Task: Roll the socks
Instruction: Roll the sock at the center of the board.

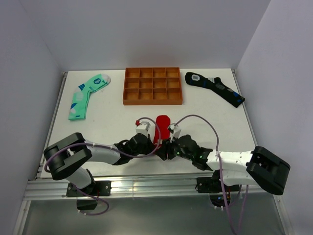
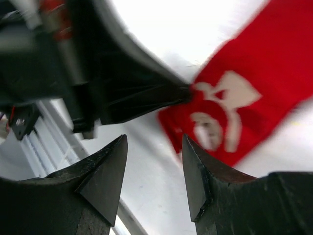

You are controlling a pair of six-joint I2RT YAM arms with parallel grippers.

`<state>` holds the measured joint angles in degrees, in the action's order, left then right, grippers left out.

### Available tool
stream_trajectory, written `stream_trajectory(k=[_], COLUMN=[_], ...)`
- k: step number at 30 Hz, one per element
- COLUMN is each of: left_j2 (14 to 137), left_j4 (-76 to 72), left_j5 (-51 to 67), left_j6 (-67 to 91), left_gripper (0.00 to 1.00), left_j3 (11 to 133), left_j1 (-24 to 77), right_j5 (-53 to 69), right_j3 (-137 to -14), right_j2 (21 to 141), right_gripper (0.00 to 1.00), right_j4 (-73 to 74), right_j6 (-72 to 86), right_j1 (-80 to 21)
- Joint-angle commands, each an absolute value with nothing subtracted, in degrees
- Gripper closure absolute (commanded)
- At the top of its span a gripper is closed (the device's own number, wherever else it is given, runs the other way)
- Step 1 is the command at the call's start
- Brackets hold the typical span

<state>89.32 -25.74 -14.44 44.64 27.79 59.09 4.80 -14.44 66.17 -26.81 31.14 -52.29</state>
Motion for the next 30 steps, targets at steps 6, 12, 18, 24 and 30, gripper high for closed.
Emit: stream_trajectory(k=[6, 12, 18, 24, 30], left_j2=[90.53, 88.33, 87.1, 85.26, 83.85], left_j4=[-14.15, -10.55, -7.12, -4.75, -3.08], left_j5=[-9.32, -5.46, -2.47, 0.88, 2.28], left_j6=[42.71, 42.01, 40.7, 39.12, 37.88], left_gripper=[1.0, 1.0, 1.0, 1.0, 1.0], left_j3=[27.6, 28.47, 29.97, 30.76, 31.03], left_j1=[55.91, 53.62, 51.68, 49.22, 47.55], right_j5=[-10.36, -11.7, -7.56, -6.5, -9.57], right_j3=[-10.9, -9.85, -6.86, -7.12, -8.52], right_j2=[62.51, 59.76, 62.14, 63.8, 67.41], right_gripper=[0.43, 0.39, 0.39, 0.38, 0.38], right_j4=[-32.7, -34.0, -42.09, -43.5, -43.33], right_j6=[28.31, 25.14, 23.38, 22.06, 21.71], right_j1=[-57.66, -57.83, -57.83, -59.23, -64.33])
